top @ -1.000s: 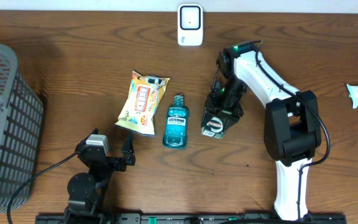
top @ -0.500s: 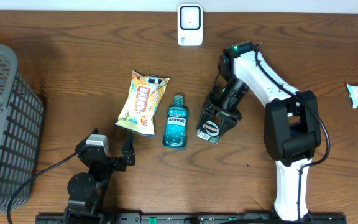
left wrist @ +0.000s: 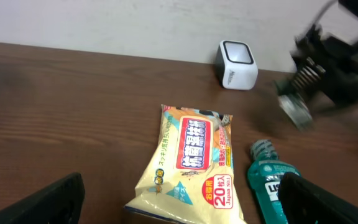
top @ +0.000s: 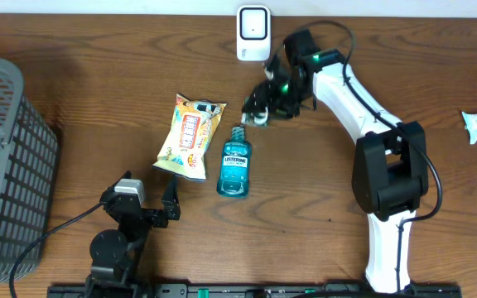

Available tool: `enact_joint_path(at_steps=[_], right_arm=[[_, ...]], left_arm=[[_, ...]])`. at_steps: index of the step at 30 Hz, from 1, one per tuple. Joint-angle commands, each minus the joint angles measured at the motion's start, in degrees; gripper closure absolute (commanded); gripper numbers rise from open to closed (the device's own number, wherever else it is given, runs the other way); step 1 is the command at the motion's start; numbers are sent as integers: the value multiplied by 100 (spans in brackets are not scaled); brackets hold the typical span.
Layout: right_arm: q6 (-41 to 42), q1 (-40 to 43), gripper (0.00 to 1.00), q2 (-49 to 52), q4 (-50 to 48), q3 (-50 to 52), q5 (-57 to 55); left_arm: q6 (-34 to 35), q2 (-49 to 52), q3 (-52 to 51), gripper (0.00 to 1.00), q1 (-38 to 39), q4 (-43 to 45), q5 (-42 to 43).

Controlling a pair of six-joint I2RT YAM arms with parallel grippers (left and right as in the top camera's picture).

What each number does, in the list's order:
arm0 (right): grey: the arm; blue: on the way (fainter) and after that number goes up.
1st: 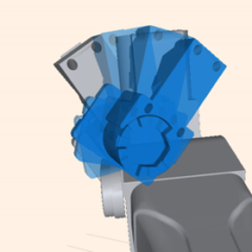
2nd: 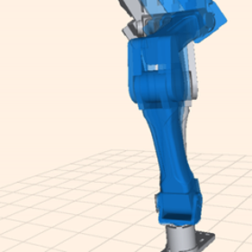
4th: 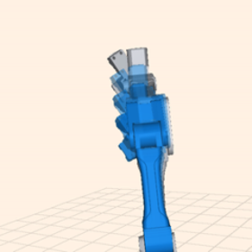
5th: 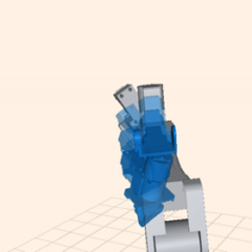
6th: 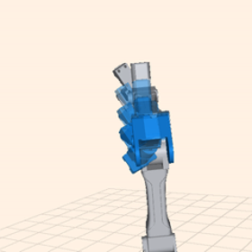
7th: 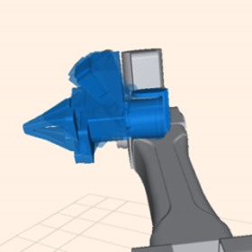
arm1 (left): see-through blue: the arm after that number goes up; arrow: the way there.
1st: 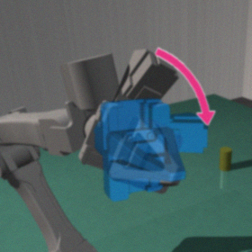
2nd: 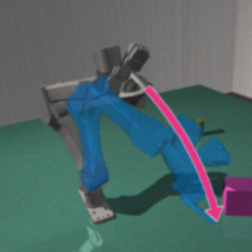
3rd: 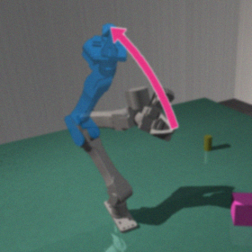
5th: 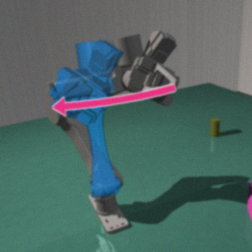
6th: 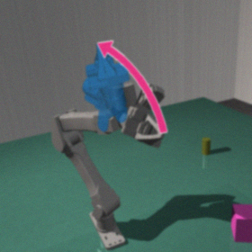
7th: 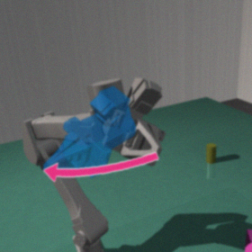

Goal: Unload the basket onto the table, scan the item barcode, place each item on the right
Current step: 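Lift the Zam-Buk tin and hold it at the scanner, then carry the Zam-Buk tin to the right edge and release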

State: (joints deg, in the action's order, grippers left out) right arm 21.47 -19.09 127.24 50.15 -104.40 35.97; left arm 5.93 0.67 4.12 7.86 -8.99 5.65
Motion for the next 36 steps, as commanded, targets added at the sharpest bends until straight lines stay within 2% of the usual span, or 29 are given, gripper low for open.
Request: enact_joint_path(at_steps=[1, 3, 6, 8, 10, 15, 21, 30, 36], right_arm=[[358, -50, 67, 4, -1327, -374, -903], [356, -105, 64, 4, -2037, -380, -1423], [214, -232, 64, 17, -2920, -372, -2736], [-186, -330, 67, 31, -3386, -365, -3515], [-1067, -481, 69, 122, -4098, -365, -4284], [-2131, -634, 67, 535, -5403, -365, -4784], [-2155, -603, 66, 1117, -6614, -369, -5178], [-2140, -518, 66, 1259, -6942, -461, -5296], [-2028, -503, 71, 1047, -6203, -776, -6201]], left_arm=[[-57, -4, -90, 2, -24, -149, 35], [-55, -4, -90, 2, -24, -149, 35], [-57, -4, -90, 2, -24, -149, 35], [-55, -4, -90, 2, -24, -149, 35], [-57, -4, -90, 2, -24, -149, 35], [-57, -4, -90, 2, -24, -149, 35], [-57, -4, -90, 2, -24, -149, 35], [-57, -4, -90, 2, -24, -149, 35], [-57, -4, -90, 2, -24, -149, 35]])
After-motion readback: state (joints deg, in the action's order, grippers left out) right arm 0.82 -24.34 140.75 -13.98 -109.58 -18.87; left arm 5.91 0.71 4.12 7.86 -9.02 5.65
